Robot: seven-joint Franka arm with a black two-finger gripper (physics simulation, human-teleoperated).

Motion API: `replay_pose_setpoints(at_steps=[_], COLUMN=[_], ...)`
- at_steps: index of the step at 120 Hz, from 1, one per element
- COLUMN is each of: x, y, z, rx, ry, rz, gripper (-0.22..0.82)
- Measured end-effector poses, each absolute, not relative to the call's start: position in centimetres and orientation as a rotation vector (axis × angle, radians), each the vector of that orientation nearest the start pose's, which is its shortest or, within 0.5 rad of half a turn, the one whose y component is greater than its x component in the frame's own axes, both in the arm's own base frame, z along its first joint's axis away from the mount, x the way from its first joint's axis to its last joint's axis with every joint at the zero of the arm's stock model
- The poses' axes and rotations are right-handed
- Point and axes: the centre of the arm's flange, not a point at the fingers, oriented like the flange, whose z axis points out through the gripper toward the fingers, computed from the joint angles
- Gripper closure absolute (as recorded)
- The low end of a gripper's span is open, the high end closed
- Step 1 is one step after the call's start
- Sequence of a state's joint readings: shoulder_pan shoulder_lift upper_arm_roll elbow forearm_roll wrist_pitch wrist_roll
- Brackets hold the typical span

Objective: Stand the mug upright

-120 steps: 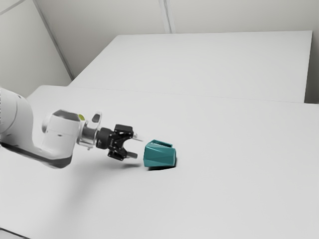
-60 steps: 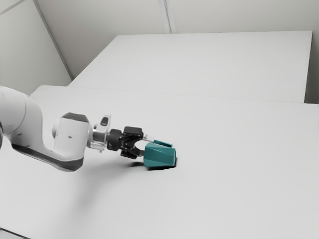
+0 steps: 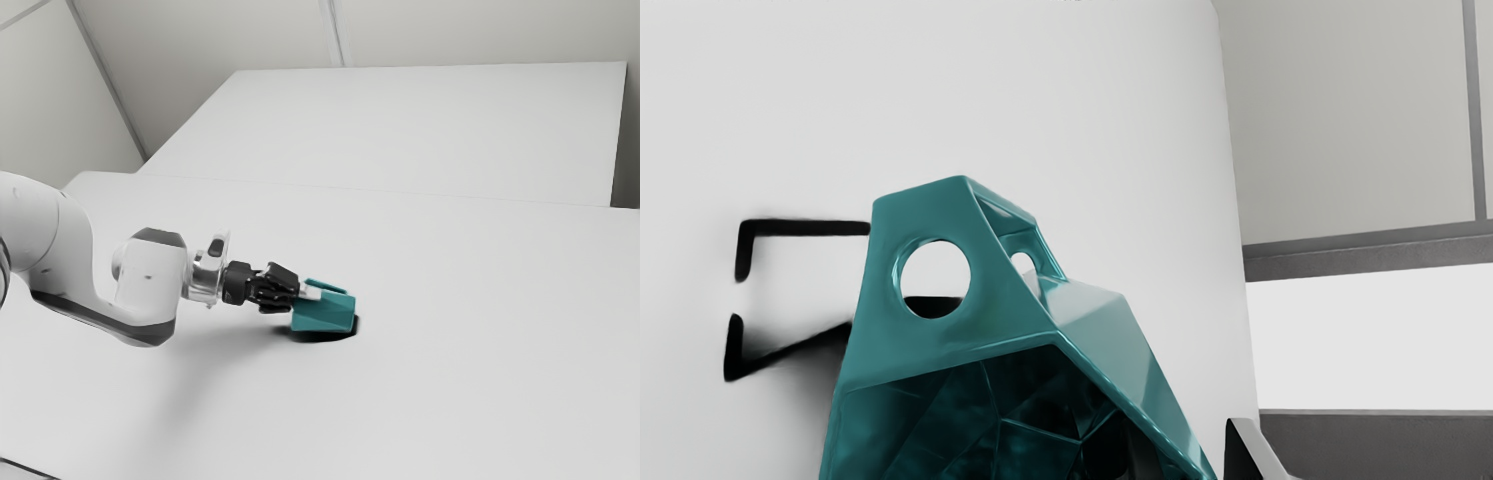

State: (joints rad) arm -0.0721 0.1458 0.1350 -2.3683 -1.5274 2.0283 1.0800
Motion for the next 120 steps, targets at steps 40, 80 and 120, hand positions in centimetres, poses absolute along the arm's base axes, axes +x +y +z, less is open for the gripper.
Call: replay_pose_setpoints(at_steps=[40, 80, 120], x=[49.6, 55.3, 59.3], y=[-3.0, -3.6, -5.4], z=[27.0, 36.5, 39.5], rx=[1.996, 2.176, 2.837], ry=[0.073, -0.316, -1.199], rz=[0.354, 0.498, 0.073], gripper=[0.77, 0.78, 0.78])
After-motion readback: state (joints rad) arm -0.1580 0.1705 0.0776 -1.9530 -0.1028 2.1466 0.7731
